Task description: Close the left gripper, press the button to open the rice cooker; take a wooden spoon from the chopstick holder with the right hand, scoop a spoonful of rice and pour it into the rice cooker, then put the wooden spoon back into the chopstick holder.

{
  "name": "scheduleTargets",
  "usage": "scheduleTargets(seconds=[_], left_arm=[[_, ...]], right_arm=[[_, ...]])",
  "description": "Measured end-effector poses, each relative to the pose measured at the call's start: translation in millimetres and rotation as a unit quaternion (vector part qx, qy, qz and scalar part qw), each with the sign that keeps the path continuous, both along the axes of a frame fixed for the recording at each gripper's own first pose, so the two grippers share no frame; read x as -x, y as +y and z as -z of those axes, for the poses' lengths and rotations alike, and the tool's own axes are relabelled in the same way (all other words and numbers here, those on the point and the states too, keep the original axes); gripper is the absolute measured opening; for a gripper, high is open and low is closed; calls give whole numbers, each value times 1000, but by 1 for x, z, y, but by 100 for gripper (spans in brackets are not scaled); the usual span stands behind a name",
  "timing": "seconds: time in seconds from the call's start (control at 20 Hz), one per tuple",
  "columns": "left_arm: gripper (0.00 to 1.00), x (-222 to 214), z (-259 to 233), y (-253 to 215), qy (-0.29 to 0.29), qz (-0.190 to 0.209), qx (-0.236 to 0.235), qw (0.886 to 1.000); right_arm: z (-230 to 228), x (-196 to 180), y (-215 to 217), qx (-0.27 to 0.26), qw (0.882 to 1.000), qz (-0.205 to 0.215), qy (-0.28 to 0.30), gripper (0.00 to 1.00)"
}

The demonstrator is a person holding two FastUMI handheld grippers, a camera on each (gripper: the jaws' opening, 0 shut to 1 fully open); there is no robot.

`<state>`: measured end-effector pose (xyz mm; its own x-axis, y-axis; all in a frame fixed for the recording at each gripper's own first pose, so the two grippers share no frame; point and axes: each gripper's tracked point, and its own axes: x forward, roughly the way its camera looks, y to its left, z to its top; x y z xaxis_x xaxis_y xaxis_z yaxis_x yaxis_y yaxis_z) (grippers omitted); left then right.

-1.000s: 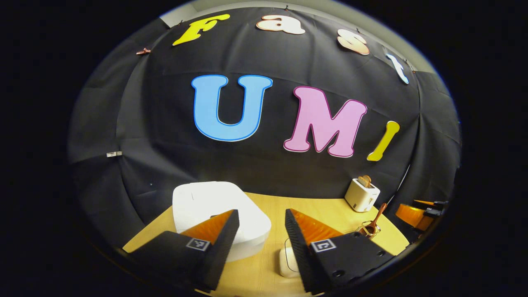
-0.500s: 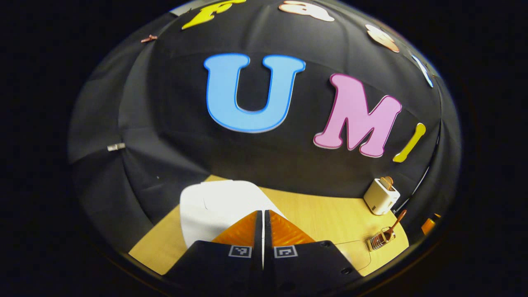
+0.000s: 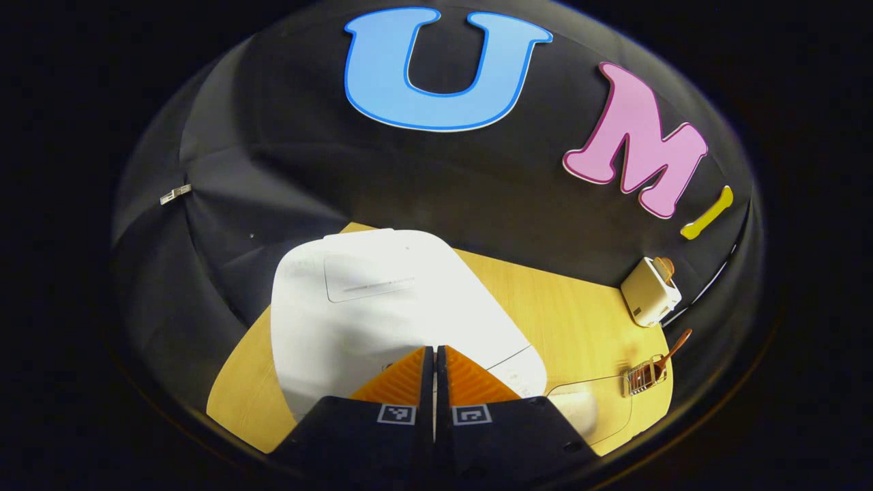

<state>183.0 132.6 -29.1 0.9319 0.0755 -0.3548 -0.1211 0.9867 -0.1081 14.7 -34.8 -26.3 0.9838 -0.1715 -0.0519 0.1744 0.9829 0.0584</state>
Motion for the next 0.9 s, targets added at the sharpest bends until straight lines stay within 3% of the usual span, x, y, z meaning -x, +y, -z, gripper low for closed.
scheduleTargets(seconds=[0.3, 0.55, 0.9], left_arm=[[6, 3, 10, -1, 1, -12, 42, 999], [3, 4, 17, -1, 22, -12, 21, 999], [6, 4, 8, -1, 4, -6, 48, 999]], right_arm=[[5, -7, 1, 4, 1000, -2, 5, 98], [11, -15, 4, 3, 1000, -9, 15, 98], [9, -17, 11, 7, 1000, -13, 18, 98]])
